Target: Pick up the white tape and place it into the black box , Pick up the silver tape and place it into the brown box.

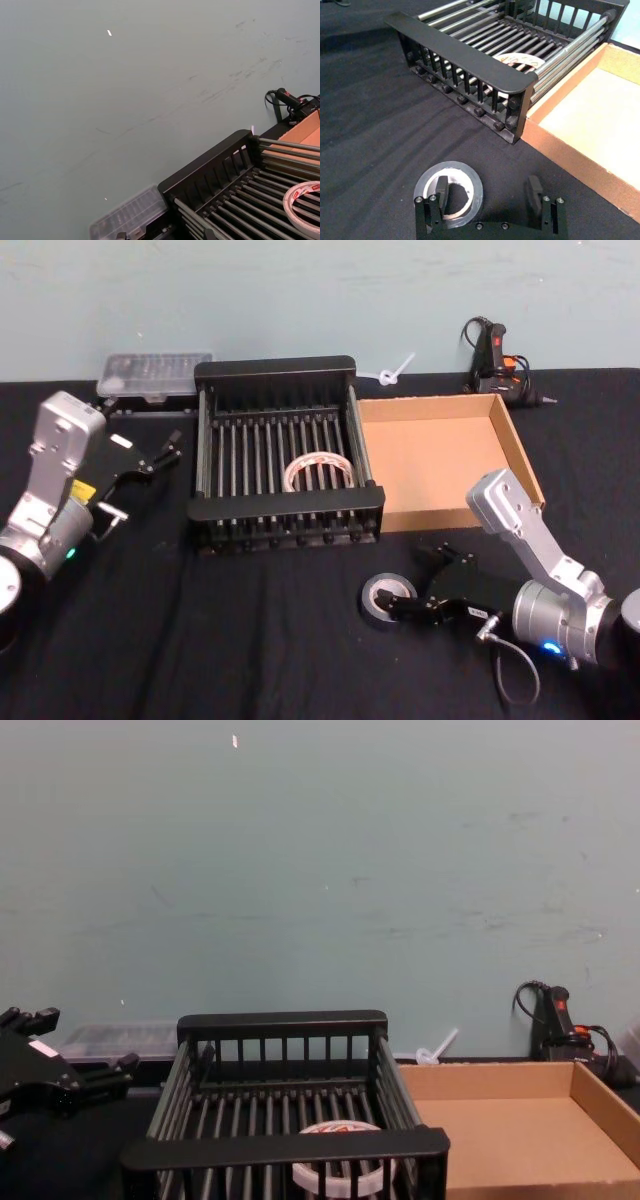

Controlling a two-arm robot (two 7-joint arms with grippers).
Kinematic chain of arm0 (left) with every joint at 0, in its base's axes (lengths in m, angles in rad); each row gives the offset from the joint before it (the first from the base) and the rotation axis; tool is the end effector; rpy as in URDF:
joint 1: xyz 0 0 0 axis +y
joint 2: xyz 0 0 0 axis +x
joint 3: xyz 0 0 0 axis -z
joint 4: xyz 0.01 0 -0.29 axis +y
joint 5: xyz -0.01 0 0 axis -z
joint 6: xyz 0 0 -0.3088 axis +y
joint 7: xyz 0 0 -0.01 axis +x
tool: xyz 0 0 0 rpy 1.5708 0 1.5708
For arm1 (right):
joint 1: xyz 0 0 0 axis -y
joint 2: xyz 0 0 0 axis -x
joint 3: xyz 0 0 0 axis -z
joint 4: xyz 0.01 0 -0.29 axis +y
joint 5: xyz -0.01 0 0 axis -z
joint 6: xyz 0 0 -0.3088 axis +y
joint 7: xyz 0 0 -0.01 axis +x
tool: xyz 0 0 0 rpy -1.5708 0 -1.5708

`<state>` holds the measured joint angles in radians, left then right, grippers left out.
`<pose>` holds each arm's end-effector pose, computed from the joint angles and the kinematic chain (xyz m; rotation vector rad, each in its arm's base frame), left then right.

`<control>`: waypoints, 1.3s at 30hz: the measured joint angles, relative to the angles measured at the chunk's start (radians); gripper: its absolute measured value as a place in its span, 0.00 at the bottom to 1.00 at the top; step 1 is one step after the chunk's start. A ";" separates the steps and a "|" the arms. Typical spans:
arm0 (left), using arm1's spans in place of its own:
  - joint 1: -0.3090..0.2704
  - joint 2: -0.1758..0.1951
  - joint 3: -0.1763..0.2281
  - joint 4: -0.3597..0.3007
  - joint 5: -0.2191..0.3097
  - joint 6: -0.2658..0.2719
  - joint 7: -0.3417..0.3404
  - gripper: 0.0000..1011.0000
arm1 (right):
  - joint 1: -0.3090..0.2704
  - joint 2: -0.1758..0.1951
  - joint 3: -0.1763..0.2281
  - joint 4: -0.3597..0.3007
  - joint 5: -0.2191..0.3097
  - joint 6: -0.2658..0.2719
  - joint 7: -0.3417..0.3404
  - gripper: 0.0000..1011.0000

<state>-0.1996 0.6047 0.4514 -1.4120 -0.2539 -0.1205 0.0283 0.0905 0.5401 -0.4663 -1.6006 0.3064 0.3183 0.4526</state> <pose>0.3581 0.0827 -0.3022 0.3044 -0.2851 1.2480 0.3215 -0.0235 -0.3003 -0.4746 0.1682 -0.7094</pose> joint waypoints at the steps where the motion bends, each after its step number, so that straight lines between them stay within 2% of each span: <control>1: 0.000 0.000 0.000 0.000 0.000 0.000 0.000 0.99 | 0.000 0.000 0.000 0.000 0.000 0.000 0.000 0.99; 10: 0.000 0.000 0.000 0.000 0.000 0.000 0.000 0.99 | -0.001 0.000 0.000 0.000 0.000 0.000 0.000 0.99; 17: 0.000 0.000 0.000 0.000 0.000 0.000 0.000 0.99 | -0.001 0.000 0.000 0.000 0.000 0.000 0.000 0.88; 21: 0.000 0.000 0.000 0.000 0.000 0.000 0.000 0.99 | -0.001 0.000 0.000 -0.001 0.000 -0.001 0.000 0.74; 24: 0.000 0.000 0.000 0.000 0.000 0.000 0.000 0.99 | -0.001 0.000 0.000 -0.001 0.000 -0.001 0.000 0.68; 25: 0.000 0.000 0.000 0.000 0.000 0.000 0.000 0.99 | -0.001 0.000 0.000 -0.001 0.001 -0.001 0.000 0.63; 27: 0.000 0.000 0.000 0.000 0.000 0.000 0.000 0.99 | -0.001 0.000 0.000 -0.001 0.001 -0.001 0.000 0.59; 28: 0.000 0.000 0.000 0.000 0.000 0.000 0.000 0.99 | -0.001 0.000 0.000 -0.001 0.001 -0.001 0.000 0.53; 30: 0.000 0.000 0.000 0.000 0.000 0.000 0.000 0.99 | -0.001 0.000 0.000 -0.001 0.001 -0.001 0.000 0.48; 31: 0.000 0.000 0.000 0.000 0.000 0.000 0.000 0.99 | -0.001 0.000 0.000 -0.001 0.001 -0.001 0.000 0.43; 33: 0.000 0.000 0.000 0.000 0.000 0.000 0.000 0.99 | -0.001 0.000 0.000 -0.001 0.001 -0.001 0.000 0.38; 36: 0.000 0.000 0.000 0.000 0.000 0.000 0.000 0.99 | -0.001 0.000 0.000 -0.001 0.001 -0.001 0.000 0.27; 39: 0.000 0.000 0.000 0.000 0.000 0.000 0.000 0.99 | -0.001 0.000 0.000 -0.001 0.001 -0.001 0.000 0.21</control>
<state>-0.1995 0.6047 0.4514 -1.4120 -0.2539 -0.1205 0.0283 0.0896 0.5405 -0.4658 -1.6018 0.3076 0.3171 0.4529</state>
